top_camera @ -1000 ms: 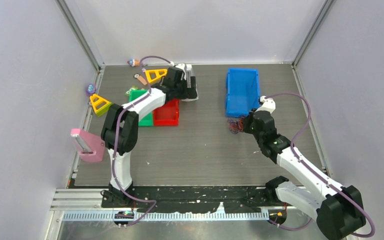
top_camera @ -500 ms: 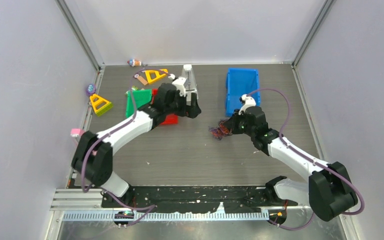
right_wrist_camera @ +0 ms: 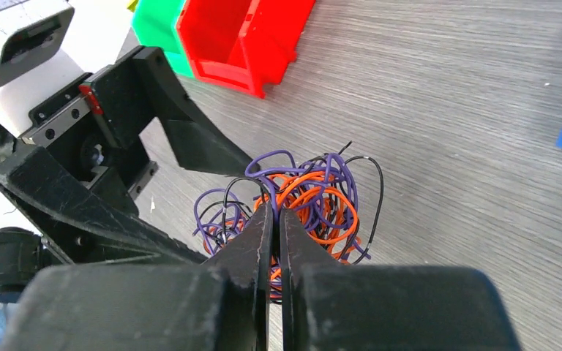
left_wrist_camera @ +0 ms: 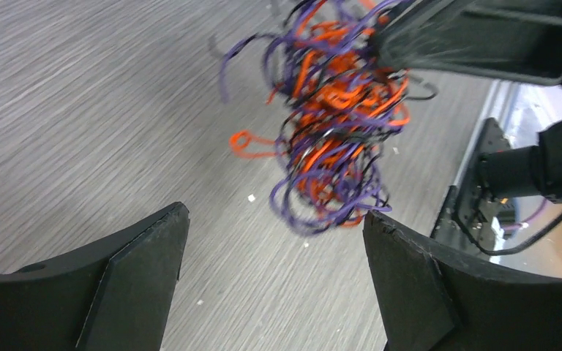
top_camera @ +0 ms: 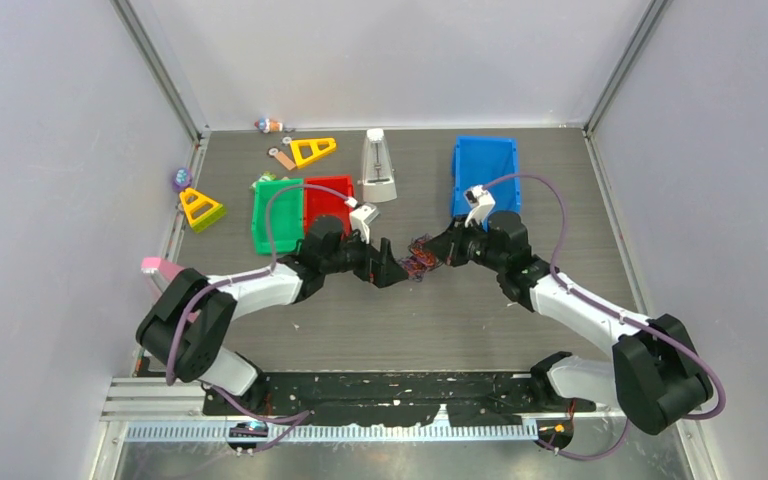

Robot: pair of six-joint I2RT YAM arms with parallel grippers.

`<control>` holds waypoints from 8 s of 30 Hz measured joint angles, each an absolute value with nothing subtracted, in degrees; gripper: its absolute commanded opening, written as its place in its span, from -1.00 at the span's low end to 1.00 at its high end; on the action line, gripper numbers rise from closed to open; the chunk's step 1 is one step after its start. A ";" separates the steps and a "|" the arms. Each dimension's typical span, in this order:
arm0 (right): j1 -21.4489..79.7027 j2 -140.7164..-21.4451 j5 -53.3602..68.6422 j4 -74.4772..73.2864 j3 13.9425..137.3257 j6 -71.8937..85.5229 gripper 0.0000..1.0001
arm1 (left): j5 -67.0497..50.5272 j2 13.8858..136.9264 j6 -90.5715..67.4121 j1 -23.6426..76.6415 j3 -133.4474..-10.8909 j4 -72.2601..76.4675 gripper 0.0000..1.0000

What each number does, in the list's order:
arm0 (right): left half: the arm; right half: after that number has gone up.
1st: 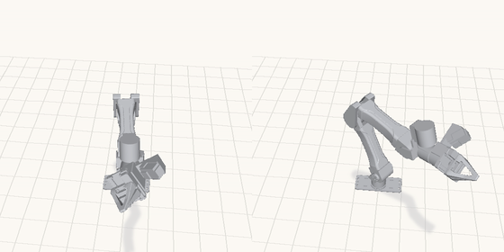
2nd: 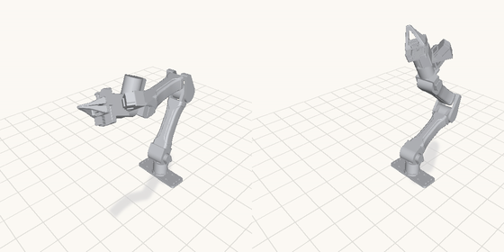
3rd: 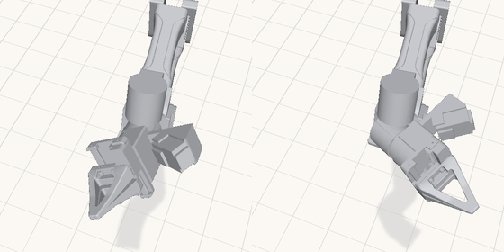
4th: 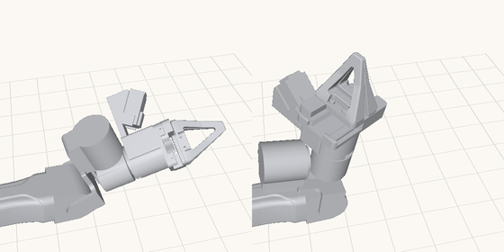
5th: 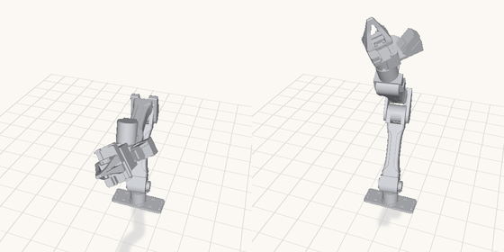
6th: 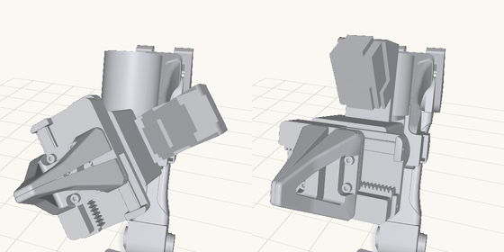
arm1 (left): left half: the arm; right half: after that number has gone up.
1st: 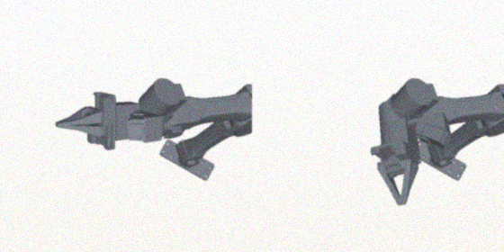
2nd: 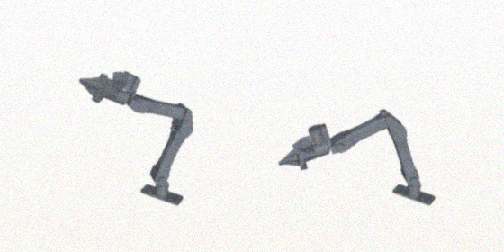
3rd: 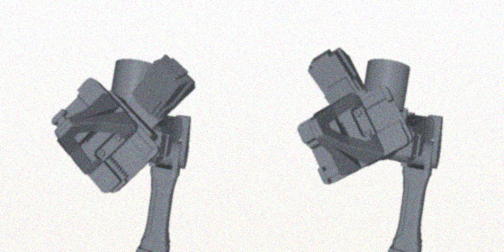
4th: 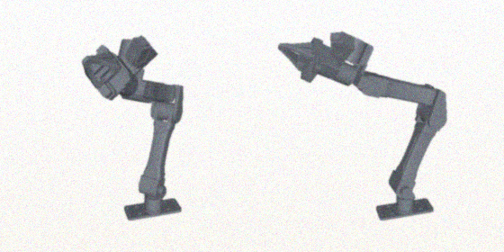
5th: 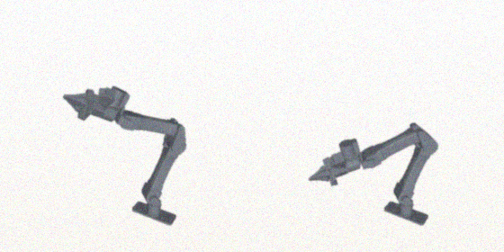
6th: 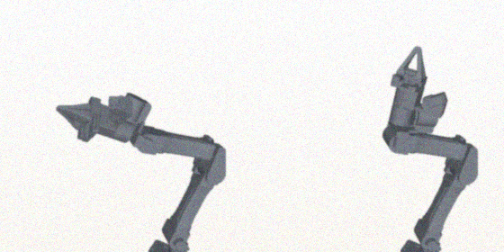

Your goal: Untangle the cables

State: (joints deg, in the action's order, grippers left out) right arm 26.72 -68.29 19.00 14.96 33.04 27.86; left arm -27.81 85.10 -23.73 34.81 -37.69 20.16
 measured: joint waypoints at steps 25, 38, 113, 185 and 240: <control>29.15 -77.80 18.11 29.78 27.00 30.37 -0.89 | -27.27 91.02 -28.80 35.88 -39.97 22.61 0.44; 29.19 -77.71 8.27 31.38 25.19 29.61 -0.89 | -27.55 99.13 -24.69 35.81 -50.02 7.92 -1.00; 27.66 -47.22 -54.06 -0.27 19.55 42.13 -0.90 | 25.52 49.43 -20.53 26.59 -32.29 -3.81 -1.00; 26.50 -51.29 -24.91 19.73 15.20 26.00 -0.89 | 20.64 79.99 -12.19 10.35 -79.94 -12.45 -1.00; 26.50 -50.50 -24.93 19.59 15.20 26.06 -0.89 | 36.51 89.25 -9.02 23.51 -65.47 11.05 -1.00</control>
State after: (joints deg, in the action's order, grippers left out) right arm 26.50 -50.50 -24.93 19.59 15.20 26.06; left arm 36.51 89.25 -9.02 23.51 -65.47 11.05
